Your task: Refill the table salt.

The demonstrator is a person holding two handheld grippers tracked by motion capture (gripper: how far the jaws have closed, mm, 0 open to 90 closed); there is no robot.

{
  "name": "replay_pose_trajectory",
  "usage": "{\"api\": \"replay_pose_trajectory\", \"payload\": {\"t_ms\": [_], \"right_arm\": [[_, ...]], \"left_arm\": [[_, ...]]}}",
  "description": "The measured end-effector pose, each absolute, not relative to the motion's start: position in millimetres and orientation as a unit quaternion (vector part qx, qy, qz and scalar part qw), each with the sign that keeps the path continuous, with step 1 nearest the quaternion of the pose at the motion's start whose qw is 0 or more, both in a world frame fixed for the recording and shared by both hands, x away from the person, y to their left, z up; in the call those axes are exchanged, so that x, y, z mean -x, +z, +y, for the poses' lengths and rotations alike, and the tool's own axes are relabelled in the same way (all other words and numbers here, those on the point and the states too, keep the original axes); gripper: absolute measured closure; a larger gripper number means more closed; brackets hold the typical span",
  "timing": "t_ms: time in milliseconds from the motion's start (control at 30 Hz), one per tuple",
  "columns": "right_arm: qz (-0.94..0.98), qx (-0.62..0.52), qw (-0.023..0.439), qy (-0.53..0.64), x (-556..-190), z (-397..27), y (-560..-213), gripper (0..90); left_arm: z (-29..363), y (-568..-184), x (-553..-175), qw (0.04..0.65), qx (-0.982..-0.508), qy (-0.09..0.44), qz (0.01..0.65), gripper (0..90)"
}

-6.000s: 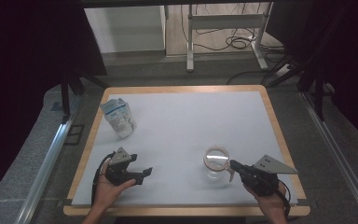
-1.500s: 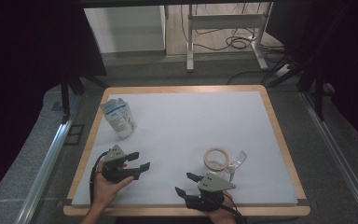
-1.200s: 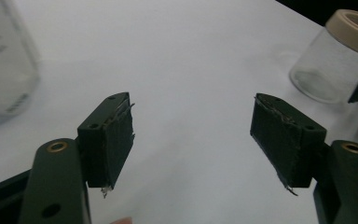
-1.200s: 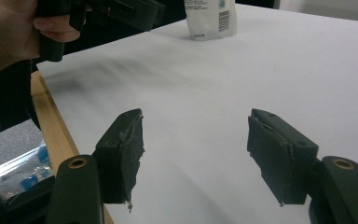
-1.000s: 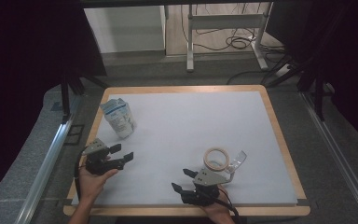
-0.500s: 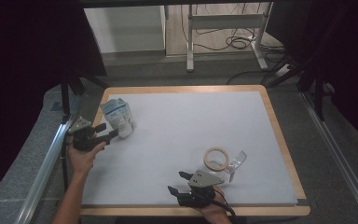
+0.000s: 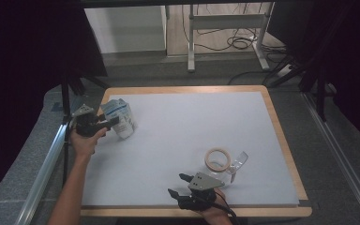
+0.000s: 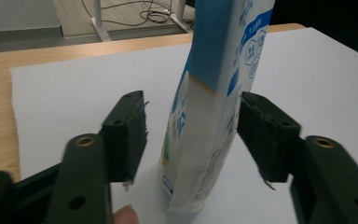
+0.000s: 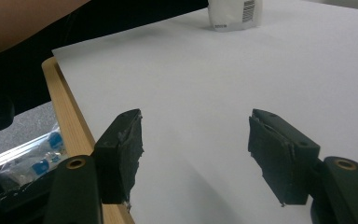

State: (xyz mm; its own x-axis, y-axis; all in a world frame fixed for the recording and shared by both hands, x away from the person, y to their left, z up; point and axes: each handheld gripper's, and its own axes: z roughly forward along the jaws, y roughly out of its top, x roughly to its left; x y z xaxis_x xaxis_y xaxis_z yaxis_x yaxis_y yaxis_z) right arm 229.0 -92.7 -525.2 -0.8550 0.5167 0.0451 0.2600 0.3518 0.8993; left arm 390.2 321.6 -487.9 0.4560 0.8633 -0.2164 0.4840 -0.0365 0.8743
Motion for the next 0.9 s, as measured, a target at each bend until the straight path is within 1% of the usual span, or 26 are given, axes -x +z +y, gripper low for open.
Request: {"api": "replay_pose_trajectory", "payload": {"t_ms": [100, 167, 333, 400, 433, 633, 900], "right_arm": [[0.814, -0.238, 0.125, 0.515, -228, -93, -526, 35.6], [0.813, -0.237, 0.125, 0.516, -228, -92, -526, 35.6], [0.815, -0.240, 0.125, 0.512, -229, -93, -527, 35.6], [0.815, -0.239, 0.125, 0.513, -228, -93, -527, 35.6], [0.815, -0.238, 0.125, 0.513, -228, -93, -527, 35.6], [0.815, -0.237, 0.127, 0.513, -228, -92, -527, 35.6], [0.813, -0.238, 0.129, 0.515, -229, -92, -527, 35.6]], "left_arm": [[320, -489, -393, 0.509, -0.691, 0.190, 0.478, 48.3], [319, -488, -393, 0.514, -0.690, 0.190, 0.473, 53.2], [311, -481, -392, 0.517, -0.693, 0.204, 0.459, 73.2], [312, -478, -390, 0.524, -0.690, 0.207, 0.454, 83.4], [311, -478, -390, 0.522, -0.692, 0.210, 0.453, 85.6], [307, -477, -388, 0.519, -0.697, 0.214, 0.447, 89.6], [299, -472, -382, 0.520, -0.700, 0.218, 0.439, 90.0]]}}
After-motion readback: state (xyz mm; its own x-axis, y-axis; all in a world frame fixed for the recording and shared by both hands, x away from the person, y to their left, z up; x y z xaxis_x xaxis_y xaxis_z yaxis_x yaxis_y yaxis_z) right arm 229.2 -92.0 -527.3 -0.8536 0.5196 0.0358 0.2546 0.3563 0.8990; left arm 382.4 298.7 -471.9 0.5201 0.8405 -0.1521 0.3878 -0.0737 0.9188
